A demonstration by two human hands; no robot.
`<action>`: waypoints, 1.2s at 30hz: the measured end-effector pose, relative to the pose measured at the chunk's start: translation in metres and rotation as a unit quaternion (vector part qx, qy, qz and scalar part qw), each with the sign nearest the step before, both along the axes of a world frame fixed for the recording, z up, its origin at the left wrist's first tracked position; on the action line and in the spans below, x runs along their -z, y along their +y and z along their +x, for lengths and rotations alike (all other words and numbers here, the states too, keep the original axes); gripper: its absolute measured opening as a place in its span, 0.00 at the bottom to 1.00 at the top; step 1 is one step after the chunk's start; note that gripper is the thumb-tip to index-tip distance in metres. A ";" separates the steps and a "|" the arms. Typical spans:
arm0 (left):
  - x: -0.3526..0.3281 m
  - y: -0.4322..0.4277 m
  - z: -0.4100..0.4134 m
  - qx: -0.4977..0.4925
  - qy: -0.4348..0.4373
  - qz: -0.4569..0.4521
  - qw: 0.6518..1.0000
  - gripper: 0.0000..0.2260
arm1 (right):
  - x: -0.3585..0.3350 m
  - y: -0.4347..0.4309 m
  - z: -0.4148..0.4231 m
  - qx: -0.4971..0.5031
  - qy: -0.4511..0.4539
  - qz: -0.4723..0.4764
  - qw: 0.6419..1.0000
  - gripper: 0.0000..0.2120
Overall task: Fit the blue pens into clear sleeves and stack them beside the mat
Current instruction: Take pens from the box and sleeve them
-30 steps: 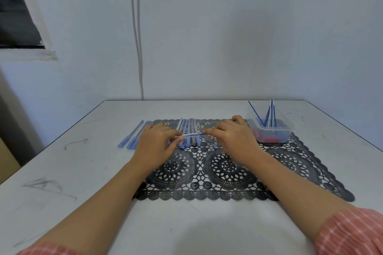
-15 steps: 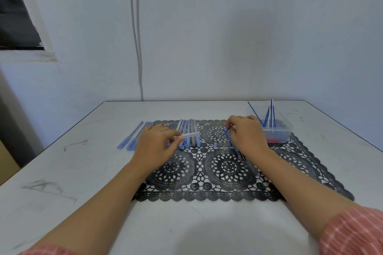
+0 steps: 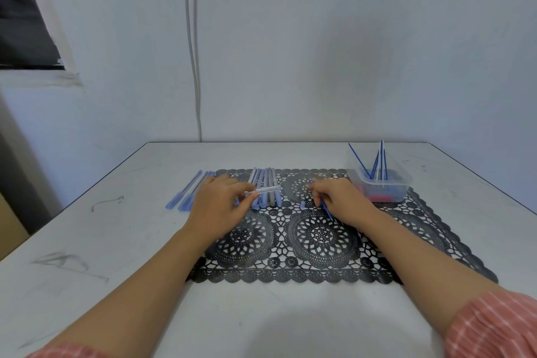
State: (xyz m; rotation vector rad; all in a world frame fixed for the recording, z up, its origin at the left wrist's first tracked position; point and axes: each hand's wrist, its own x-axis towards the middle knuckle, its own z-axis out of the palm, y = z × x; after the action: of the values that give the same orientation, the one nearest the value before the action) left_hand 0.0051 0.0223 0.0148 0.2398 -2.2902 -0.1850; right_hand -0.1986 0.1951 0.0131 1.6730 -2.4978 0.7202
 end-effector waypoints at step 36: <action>0.002 0.002 -0.001 0.014 -0.001 0.015 1.000 0.17 | -0.035 0.021 -0.033 0.296 0.091 0.064 0.949 0.25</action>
State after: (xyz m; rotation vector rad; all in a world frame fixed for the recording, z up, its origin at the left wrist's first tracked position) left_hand 0.0045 0.0246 0.0133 0.2239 -2.2957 -0.2328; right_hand -0.2316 0.2164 0.0484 0.8614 -2.7270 0.3262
